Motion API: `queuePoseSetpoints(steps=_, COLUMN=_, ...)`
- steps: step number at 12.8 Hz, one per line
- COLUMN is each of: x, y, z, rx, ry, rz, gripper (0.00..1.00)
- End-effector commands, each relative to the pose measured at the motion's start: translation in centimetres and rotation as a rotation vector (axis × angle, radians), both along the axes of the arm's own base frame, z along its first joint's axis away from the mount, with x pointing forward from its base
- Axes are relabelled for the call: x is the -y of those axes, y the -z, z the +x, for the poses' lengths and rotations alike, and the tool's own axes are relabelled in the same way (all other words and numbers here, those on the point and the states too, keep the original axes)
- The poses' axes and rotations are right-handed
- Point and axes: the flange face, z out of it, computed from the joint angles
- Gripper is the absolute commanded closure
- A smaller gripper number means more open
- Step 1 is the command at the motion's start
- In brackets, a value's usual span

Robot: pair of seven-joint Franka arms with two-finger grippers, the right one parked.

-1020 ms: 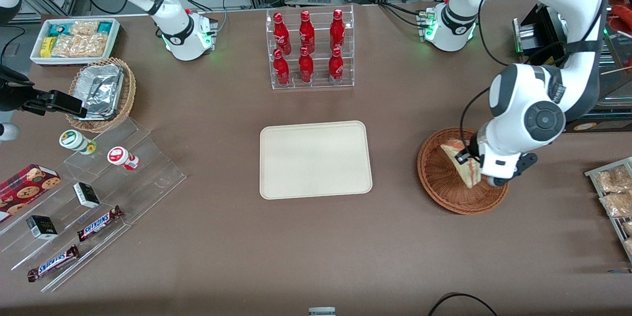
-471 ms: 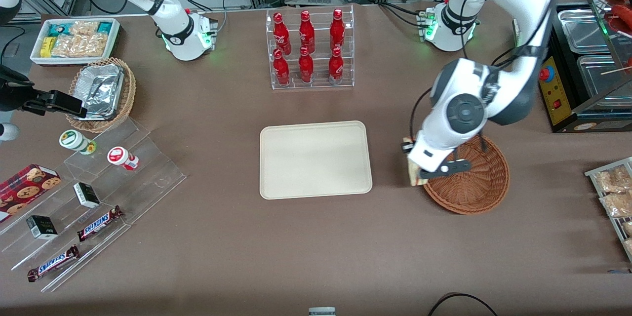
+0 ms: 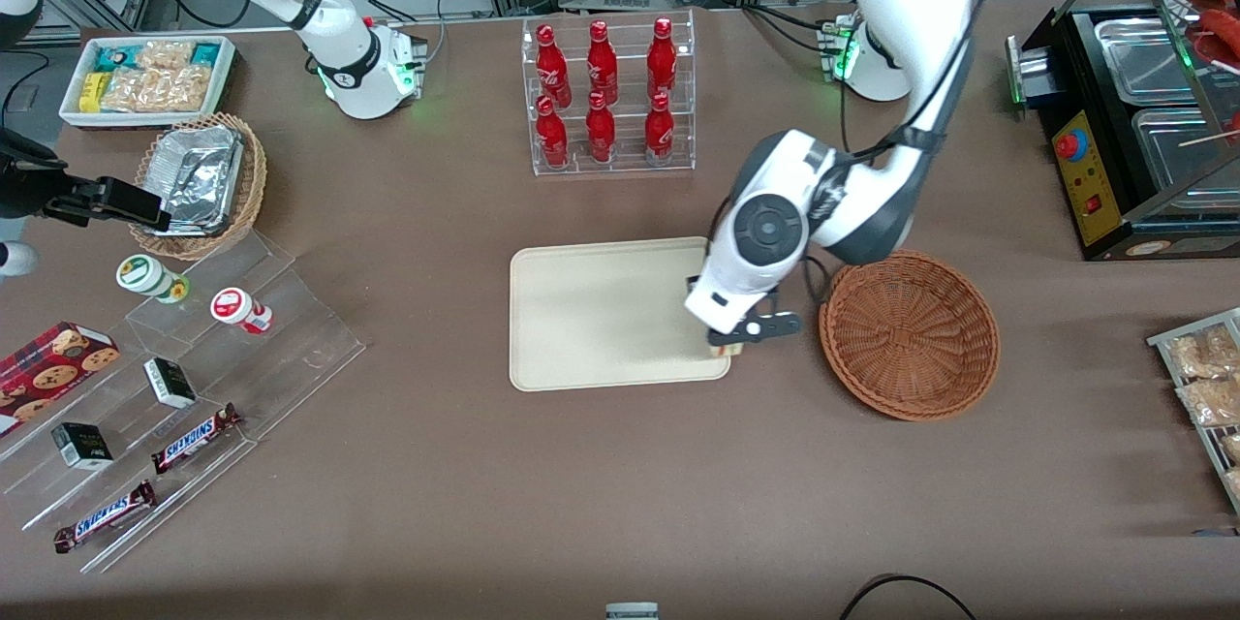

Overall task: Place sandwich from basket to tray
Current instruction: 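Carry the sandwich over the cream tray with the left gripper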

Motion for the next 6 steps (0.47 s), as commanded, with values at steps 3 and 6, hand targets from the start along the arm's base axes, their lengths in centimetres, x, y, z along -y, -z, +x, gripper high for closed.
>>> queuePoseSetpoints(steps=3, x=8.6, y=2.6, z=-1.0, rx=0.058, ry=-0.052, rz=-0.045, gripper=1.00)
queuePoseSetpoints(steps=6, x=12.0, y=4.5, z=-2.1, rx=0.085, ry=-0.061, rz=-0.029, gripper=1.00)
